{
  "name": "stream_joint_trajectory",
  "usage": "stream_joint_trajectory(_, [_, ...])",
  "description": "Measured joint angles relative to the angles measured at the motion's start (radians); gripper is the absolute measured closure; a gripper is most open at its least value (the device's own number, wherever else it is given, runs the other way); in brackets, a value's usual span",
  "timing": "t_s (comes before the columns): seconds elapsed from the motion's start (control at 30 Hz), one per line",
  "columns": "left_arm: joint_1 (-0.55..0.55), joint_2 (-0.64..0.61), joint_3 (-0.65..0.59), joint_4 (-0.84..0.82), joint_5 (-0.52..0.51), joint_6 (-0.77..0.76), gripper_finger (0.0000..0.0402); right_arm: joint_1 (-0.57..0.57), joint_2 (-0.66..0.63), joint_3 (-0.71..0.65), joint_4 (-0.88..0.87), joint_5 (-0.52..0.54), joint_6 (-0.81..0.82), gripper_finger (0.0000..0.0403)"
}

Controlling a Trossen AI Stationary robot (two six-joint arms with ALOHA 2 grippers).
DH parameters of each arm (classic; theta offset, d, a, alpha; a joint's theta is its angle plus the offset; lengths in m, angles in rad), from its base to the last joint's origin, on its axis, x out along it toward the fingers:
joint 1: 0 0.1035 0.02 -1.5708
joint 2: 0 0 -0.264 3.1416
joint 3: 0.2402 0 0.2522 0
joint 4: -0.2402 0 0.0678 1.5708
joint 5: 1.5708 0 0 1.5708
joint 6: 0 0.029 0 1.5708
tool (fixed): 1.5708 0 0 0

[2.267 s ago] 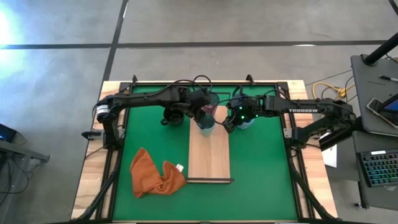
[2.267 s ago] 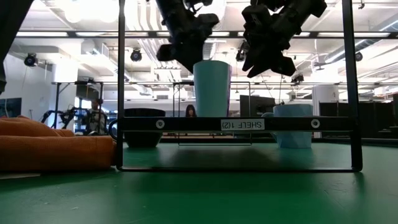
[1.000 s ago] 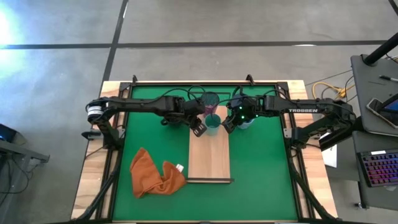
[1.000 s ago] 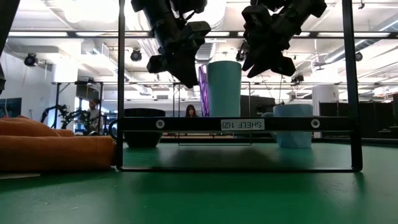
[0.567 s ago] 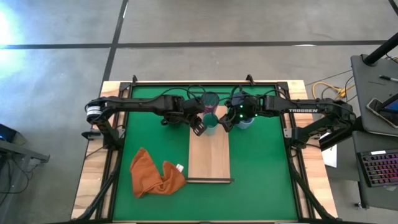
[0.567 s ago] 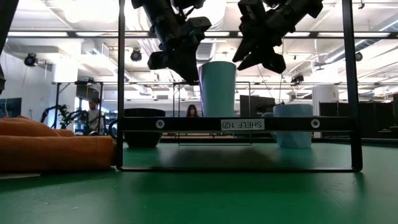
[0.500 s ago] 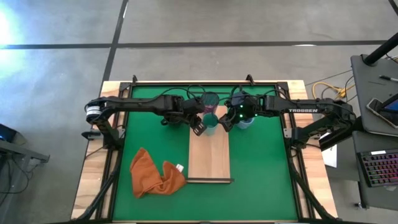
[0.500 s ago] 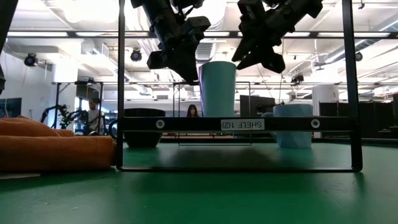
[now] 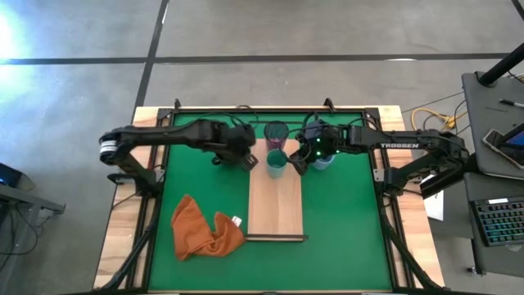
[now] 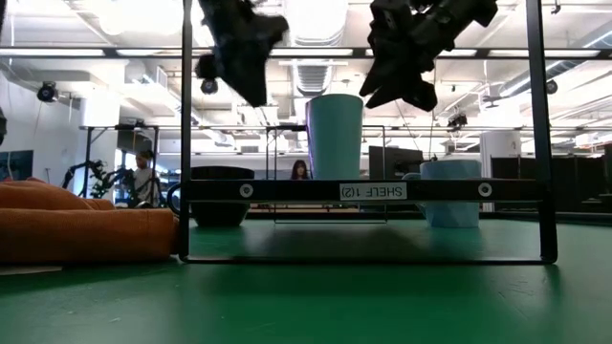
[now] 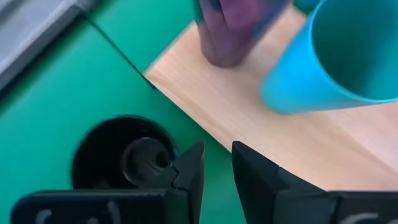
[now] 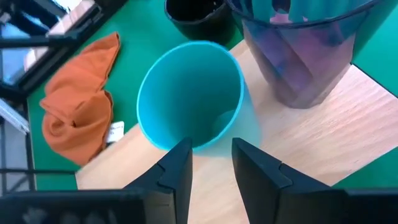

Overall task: Stack small to large cups/mugs on shelf
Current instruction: Adjust the green cup on the shelf, then put the blue mug on the shelf

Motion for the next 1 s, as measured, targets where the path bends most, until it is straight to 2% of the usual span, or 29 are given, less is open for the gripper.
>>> stream_joint_trajectory(0.13, [0.012, -0.074, -0.02, 0.014, -0.011, -0.001, 0.0333, 0.0, -0.012, 0.03, -0.125, 0.017, -0.014, 0.0297])
stream_joint_trajectory(0.3, [0.016, -0.087, -0.05, 0.025, -0.017, -0.038, 0.0333, 0.0, -0.031, 0.081, -0.532, 0.257, 0.044, 0.0295])
stream_joint_trajectory(0.4, [0.014, -0.086, -0.074, 0.036, -0.013, -0.051, 0.0333, -0.005, -0.06, 0.076, -0.658, 0.316, 0.084, 0.0288])
stream_joint_trajectory(0.57, [0.001, -0.083, -0.119, 0.081, 0.017, -0.056, 0.0333, -0.076, -0.12, -0.023, -0.636, 0.266, 0.158, 0.028])
stream_joint_trajectory(0.77, [-0.008, -0.106, -0.134, 0.088, 0.024, -0.055, 0.0333, -0.186, -0.183, -0.12, -0.566, 0.24, 0.173, 0.028])
stream_joint_trajectory(1.0, [-0.008, -0.129, -0.171, 0.088, 0.024, -0.05, 0.0333, -0.273, -0.168, -0.184, -0.456, 0.186, 0.124, 0.028])
